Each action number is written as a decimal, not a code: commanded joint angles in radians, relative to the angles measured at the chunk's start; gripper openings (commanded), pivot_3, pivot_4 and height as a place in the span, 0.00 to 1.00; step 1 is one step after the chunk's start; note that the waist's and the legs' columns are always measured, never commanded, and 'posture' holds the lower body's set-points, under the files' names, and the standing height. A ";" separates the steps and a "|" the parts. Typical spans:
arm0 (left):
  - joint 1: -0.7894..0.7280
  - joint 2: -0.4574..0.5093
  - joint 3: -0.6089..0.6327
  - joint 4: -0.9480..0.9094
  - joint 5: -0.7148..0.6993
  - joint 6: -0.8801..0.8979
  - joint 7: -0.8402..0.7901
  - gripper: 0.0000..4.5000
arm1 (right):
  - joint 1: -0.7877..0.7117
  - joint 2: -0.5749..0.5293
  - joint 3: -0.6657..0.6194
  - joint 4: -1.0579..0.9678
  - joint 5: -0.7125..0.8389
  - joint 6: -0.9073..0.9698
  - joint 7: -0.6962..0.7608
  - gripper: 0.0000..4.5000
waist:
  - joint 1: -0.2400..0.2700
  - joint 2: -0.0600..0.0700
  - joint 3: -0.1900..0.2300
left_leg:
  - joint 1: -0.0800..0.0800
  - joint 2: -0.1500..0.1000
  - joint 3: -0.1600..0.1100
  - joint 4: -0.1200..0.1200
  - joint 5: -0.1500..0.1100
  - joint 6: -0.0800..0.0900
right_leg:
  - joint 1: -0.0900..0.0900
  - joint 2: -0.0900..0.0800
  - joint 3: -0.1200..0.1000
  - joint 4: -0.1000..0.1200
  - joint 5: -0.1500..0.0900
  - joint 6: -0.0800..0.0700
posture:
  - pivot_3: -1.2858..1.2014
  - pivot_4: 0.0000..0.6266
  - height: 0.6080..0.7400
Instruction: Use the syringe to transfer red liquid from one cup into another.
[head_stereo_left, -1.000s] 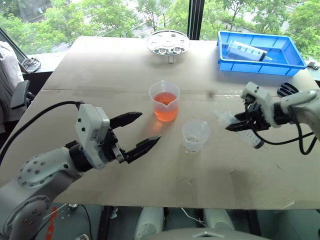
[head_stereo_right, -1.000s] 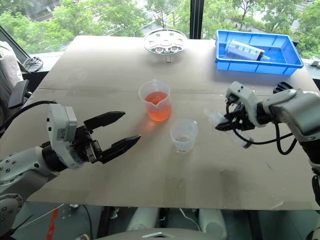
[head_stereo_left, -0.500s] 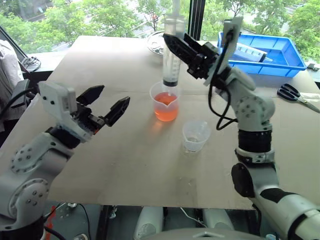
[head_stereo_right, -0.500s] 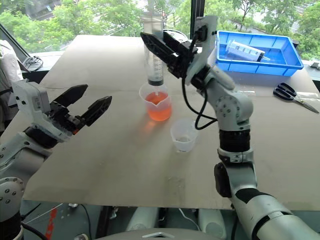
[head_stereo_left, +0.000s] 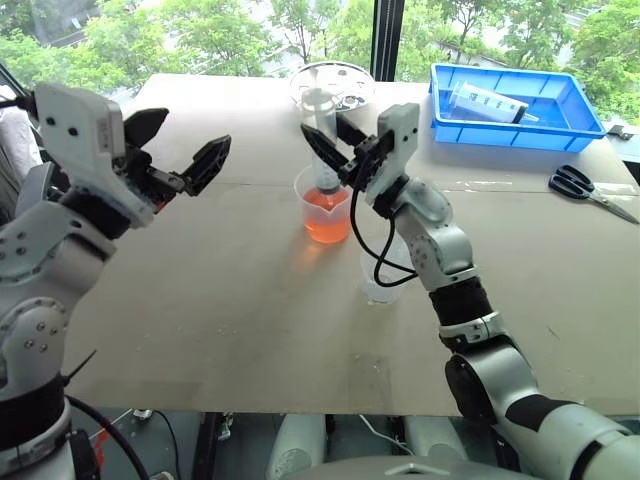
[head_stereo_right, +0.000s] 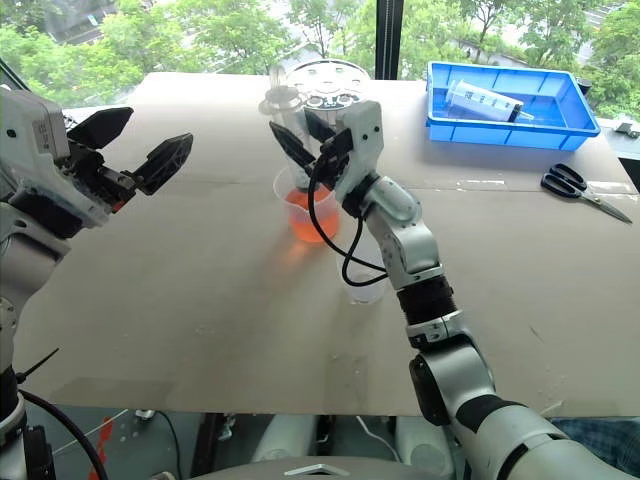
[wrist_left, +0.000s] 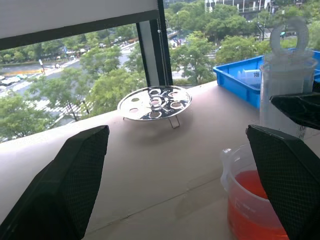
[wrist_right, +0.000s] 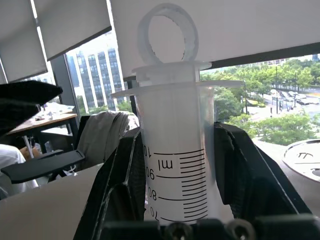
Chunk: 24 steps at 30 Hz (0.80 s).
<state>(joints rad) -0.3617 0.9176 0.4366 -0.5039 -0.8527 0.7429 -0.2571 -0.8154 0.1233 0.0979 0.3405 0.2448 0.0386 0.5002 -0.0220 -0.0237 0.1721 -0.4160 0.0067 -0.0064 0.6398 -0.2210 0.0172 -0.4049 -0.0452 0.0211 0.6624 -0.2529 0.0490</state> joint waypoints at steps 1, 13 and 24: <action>-0.156 0.070 -0.074 0.101 0.062 0.024 -0.044 1.00 | -0.036 0.042 0.013 0.016 -0.033 -0.040 -0.051 0.33 | 0.001 0.000 0.000 | 0.000 0.000 0.000 0.000 0.000 0.000 | 0.000 0.000 0.000 0.000 0.000 0.000 | 0.52 0.24 1.00; -0.508 0.045 -0.381 0.416 0.300 -0.044 -0.314 1.00 | -0.025 0.057 0.041 -0.011 -0.022 0.043 -0.098 0.33 | -0.019 -0.001 0.000 | -0.001 0.000 0.000 -0.003 0.001 -0.002 | -0.002 0.001 0.001 0.000 0.000 0.000 | 0.52 0.24 1.00; -0.634 -0.070 -0.487 0.650 0.456 -0.202 -0.541 1.00 | -0.033 0.065 0.053 -0.021 0.016 0.023 -0.045 0.33 | -0.020 -0.001 0.000 | -0.001 0.000 0.001 -0.003 0.001 -0.001 | -0.003 0.001 0.001 0.001 0.000 0.000 | 0.52 0.24 1.00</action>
<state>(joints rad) -0.9511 0.8566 -0.0601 0.1259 -0.4165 0.5944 -0.7645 -0.8191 0.1313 0.1440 0.3695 0.2376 0.0810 0.4322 -0.0419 -0.0252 0.1723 -0.4172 0.0065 -0.0050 0.6372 -0.2202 0.0162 -0.4076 -0.0442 0.0226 0.6631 -0.2529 0.0491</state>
